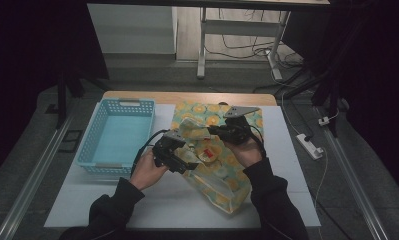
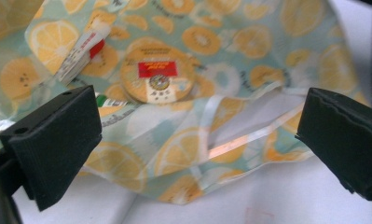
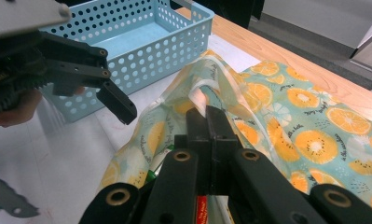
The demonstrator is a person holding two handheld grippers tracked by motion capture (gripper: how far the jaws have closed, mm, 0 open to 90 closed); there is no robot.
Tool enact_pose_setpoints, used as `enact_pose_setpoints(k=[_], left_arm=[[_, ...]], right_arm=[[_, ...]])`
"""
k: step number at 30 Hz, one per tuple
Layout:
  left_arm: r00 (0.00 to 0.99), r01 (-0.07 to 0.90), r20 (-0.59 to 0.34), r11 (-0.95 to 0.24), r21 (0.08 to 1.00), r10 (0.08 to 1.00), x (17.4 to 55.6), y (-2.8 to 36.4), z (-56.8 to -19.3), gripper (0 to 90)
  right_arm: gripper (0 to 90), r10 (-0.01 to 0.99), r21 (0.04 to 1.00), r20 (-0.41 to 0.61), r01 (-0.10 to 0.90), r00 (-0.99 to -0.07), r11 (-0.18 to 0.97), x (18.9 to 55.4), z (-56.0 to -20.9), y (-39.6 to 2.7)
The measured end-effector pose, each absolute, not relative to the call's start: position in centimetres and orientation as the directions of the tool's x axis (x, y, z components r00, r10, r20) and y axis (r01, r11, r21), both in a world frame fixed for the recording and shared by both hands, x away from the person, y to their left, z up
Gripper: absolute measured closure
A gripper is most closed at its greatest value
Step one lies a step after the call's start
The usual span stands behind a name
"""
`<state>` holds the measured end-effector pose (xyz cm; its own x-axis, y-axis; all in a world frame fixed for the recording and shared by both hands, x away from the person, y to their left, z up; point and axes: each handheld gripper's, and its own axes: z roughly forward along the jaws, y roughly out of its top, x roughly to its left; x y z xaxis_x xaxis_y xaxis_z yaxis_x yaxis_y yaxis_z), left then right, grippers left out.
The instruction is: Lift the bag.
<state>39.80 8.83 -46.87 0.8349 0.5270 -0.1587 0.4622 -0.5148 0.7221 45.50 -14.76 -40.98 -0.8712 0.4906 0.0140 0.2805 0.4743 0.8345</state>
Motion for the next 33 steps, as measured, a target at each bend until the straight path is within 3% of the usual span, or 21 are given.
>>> enact_pose_setpoints(k=[14,24,28,33], left_arm=[[0.884,0.398,-0.125,-0.583,0.708,0.451,40.6,6.0,-47.0,0.9],[0.911,0.359,-0.099,-0.654,0.665,0.400,41.1,4.6,-49.1,2.4],[0.911,0.346,-0.059,-0.680,0.646,0.408,41.1,4.4,-49.7,7.1],[0.919,0.321,-0.025,-0.706,0.631,0.395,40.9,4.4,-49.9,20.9]], right_arm=[[90.0,0.489,0.831,0.017,0.285,-0.872,0.478,45.6,-41.2,-14.6],[90.0,0.490,0.831,0.018,0.285,-0.872,0.478,45.6,-41.2,-14.7],[90.0,0.488,0.831,0.019,0.286,-0.872,0.477,45.6,-41.2,-14.6],[90.0,0.490,0.831,0.018,0.286,-0.872,0.478,45.6,-41.2,-14.7]])
